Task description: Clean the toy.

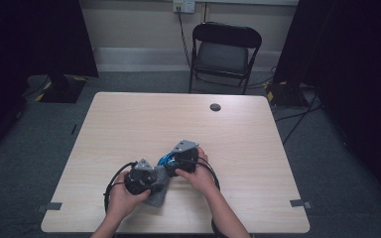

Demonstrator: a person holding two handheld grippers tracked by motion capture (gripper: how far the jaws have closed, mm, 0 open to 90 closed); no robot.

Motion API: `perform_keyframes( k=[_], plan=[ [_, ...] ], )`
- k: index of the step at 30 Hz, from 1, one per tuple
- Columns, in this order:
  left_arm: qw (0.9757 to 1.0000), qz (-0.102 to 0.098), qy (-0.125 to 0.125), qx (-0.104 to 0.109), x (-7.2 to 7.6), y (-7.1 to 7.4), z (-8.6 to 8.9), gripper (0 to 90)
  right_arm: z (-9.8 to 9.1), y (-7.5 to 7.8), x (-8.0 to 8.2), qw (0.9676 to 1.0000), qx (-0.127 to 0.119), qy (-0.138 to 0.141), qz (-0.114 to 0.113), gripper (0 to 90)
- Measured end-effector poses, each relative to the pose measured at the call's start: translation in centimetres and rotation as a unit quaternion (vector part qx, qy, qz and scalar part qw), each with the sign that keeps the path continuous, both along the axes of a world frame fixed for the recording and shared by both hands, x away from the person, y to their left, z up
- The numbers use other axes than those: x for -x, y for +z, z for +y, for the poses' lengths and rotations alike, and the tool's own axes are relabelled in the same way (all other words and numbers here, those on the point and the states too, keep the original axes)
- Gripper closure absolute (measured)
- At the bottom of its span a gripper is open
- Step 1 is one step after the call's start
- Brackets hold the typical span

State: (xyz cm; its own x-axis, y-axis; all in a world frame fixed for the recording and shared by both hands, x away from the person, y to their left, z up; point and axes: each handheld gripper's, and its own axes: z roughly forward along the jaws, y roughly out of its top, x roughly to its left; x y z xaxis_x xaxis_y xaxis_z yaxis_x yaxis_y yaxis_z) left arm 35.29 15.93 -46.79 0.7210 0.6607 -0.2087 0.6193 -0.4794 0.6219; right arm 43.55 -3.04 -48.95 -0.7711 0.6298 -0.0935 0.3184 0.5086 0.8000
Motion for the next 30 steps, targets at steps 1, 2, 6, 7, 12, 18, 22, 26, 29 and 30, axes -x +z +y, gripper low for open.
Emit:
perform_keyframes(
  k=[1,2,6,7,12,18,22,26,29,30],
  plan=[
    [1.0,-0.002,0.0,0.001,0.1,0.0,-0.1,72.2,0.0,0.0,0.0,1.0,0.0,0.0,0.0,6.4],
    [1.0,-0.002,-0.003,0.001,0.1,0.0,-0.1,72.2,0.0,0.0,0.0,1.0,-0.001,0.0,0.0,6.4],
    [0.9998,0.004,-0.017,0.01,0.3,-0.1,-0.7,72.2,0.0,0.0,0.0,1.0,0.0,0.0,0.0,6.4],
    [0.9997,0.007,-0.024,0.006,0.4,0.0,-0.8,72.2,0.0,0.0,0.0,1.0,0.0,0.0,0.0,6.4],
    [0.9994,0.006,-0.034,0.009,0.6,0.0,-1.5,72.1,0.0,0.0,0.0,1.0,0.0,0.0,0.0,6.4],
    [0.9991,0.007,-0.041,0.012,0.5,-0.1,-1.6,72.1,0.0,0.0,0.0,1.0,0.001,0.0,0.001,6.4],
    [0.9986,0.011,-0.048,0.02,0.6,-0.1,-1.8,72.1,0.0,0.0,0.0,1.0,0.0,0.0,0.0,6.4],
    [0.9974,0.017,-0.063,0.031,0.6,0.2,-1.8,71.9,0.0,0.0,0.0,1.0,0.0,0.0,0.0,6.4],
    [0.9965,0.018,-0.075,0.034,0.5,0.5,-1.5,71.9,0.0,0.0,0.0,1.0,-0.001,0.0,0.001,6.4],
    [0.996,0.021,-0.081,0.034,0.5,0.6,-1.3,71.9,0.0,0.0,0.0,1.0,-0.001,0.0,0.001,6.4]
  ],
)
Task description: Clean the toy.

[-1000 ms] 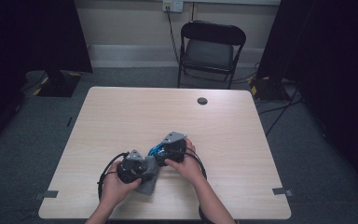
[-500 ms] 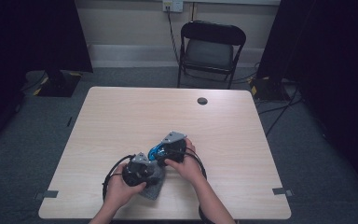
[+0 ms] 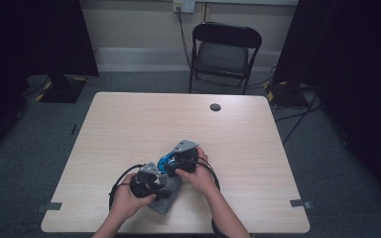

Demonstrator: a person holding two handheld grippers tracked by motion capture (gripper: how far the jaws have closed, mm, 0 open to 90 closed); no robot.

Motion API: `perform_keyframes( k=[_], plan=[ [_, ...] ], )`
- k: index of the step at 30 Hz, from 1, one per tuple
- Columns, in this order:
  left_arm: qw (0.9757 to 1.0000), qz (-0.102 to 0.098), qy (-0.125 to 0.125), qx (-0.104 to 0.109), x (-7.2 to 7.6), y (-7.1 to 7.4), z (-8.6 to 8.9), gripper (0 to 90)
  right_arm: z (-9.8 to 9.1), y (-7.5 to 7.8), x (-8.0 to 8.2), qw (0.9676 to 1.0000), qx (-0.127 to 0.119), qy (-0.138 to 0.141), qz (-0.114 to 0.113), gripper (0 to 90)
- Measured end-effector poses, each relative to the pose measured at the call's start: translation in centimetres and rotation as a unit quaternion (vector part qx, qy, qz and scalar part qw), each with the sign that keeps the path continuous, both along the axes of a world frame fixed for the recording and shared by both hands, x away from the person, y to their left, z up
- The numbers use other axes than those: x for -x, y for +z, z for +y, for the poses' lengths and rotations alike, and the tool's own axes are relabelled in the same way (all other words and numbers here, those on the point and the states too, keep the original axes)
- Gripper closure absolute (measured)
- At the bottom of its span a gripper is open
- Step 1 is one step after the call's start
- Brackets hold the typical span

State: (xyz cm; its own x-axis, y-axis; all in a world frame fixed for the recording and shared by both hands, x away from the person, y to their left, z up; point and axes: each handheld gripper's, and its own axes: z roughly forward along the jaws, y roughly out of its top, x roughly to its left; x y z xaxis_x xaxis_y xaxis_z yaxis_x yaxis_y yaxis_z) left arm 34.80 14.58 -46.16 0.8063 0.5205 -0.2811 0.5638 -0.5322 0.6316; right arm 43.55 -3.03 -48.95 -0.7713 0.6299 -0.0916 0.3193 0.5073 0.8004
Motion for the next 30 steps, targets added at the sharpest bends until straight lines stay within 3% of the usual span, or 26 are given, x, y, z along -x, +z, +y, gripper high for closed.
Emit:
perform_keyframes(
  k=[4,8,11,18,21,26,30],
  plan=[
    [0.9998,0.003,-0.019,0.001,-0.1,0.6,1.0,71.7,0.0,0.0,0.0,1.0,-0.001,0.0,-0.001,6.4],
    [0.9998,-0.001,-0.018,-0.008,-0.3,1.4,2.4,71.7,0.0,0.0,0.0,1.0,-0.002,0.0,-0.001,6.4],
    [0.9998,0.013,-0.014,-0.004,-0.5,1.8,3.9,71.5,0.0,0.0,0.1,1.0,-0.002,0.001,-0.001,6.4],
    [0.9988,-0.014,0.042,0.022,-1.1,2.5,7.5,70.7,0.0,0.0,0.1,1.0,-0.002,0.001,-0.001,6.4],
    [0.9968,-0.032,0.069,0.023,-1.5,2.2,8.3,69.3,0.0,0.0,0.1,1.0,-0.002,0.001,-0.002,6.4],
    [0.9925,-0.029,0.116,0.024,-2.2,1.5,9.3,70.9,0.0,-0.1,0.1,1.0,-0.003,0.001,-0.002,6.4],
    [0.9855,-0.049,0.16,0.028,-2.7,1.2,9.6,72.2,0.1,-0.1,0.2,1.0,-0.003,0.001,-0.002,6.4]
  ],
)
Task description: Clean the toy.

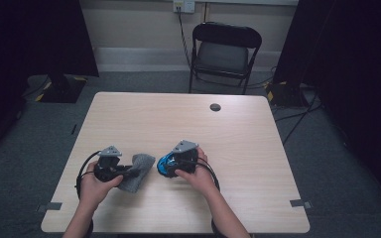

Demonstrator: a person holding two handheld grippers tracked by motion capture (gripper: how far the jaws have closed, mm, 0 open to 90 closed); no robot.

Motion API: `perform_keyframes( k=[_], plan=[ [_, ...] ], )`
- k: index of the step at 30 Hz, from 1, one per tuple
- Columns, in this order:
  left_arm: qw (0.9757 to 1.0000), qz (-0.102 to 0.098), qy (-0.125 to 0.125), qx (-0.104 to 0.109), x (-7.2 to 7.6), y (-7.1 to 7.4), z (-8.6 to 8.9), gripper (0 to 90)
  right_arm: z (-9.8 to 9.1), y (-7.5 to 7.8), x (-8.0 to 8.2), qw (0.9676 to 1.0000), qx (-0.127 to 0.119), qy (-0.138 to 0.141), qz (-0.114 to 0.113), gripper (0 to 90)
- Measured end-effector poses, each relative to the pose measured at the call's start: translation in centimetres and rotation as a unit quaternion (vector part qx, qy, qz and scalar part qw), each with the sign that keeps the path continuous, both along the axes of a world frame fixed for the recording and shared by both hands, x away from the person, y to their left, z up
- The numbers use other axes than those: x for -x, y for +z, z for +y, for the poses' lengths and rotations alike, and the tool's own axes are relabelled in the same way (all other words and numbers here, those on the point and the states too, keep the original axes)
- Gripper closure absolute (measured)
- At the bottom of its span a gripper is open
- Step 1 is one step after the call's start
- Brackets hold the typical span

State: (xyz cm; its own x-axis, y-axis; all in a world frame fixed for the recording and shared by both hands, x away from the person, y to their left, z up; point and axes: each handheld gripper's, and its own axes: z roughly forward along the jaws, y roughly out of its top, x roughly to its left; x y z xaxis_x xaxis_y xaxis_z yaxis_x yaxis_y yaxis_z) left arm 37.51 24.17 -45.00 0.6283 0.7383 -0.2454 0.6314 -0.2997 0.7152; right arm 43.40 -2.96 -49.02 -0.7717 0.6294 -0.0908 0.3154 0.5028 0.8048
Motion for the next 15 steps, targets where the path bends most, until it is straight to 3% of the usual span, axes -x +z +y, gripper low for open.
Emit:
perform_keyframes(
  k=[5,11,15],
  plan=[
    [0.9995,-0.014,0.027,-0.004,-0.7,-0.4,-0.4,73.3,0.0,0.0,0.0,1.0,0.0,0.0,0.001,6.4],
    [0.9985,-0.017,0.049,-0.019,-1.4,-1.1,-0.9,73.4,0.0,0.0,0.0,1.0,0.0,0.0,-0.001,6.4],
    [0.9981,-0.004,0.051,-0.033,-1.8,-1.8,-1.7,73.4,0.1,0.0,0.1,1.0,0.001,0.001,0.001,6.4]
  ],
)
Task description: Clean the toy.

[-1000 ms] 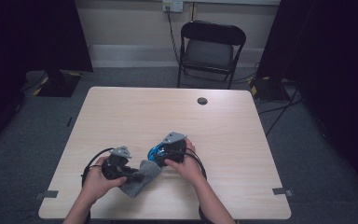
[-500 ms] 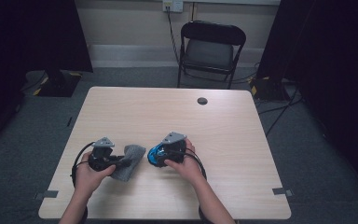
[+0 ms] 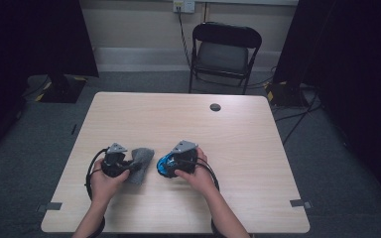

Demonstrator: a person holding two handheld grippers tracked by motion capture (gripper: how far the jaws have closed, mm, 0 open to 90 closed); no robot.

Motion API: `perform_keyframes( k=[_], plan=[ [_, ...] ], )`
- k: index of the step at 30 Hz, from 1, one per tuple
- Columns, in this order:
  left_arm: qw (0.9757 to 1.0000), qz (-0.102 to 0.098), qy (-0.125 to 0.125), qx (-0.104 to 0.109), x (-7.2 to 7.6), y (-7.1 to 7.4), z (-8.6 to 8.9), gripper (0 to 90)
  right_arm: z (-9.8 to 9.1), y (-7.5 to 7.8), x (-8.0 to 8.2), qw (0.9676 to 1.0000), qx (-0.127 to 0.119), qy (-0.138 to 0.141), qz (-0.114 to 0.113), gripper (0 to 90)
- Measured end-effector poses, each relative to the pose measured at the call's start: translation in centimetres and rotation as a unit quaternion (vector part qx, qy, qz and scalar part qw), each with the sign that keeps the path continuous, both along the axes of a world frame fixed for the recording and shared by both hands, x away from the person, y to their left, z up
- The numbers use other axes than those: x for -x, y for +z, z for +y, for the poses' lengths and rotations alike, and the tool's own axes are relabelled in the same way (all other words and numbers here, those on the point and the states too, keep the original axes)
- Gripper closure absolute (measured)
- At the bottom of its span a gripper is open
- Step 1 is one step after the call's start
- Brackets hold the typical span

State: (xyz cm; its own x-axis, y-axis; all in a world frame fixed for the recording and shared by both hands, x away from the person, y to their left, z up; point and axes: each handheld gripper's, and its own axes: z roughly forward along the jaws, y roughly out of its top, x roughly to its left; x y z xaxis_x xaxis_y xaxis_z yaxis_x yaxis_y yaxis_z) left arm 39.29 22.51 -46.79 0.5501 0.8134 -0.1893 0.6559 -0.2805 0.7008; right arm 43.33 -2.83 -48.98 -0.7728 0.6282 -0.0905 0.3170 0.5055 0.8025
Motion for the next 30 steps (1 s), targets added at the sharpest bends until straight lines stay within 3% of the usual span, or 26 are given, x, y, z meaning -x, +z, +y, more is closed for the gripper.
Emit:
perform_keyframes(
  k=[11,30],
  plan=[
    [0.9994,0.003,-0.021,-0.028,0.0,-0.4,-2.1,73.1,0.1,0.0,0.1,1.0,0.0,0.001,-0.002,6.5],
    [0.9983,0.021,-0.049,-0.023,0.7,-0.5,-3.4,72.9,0.1,0.0,0.0,1.0,0.001,0.002,0.0,6.5]
  ],
)
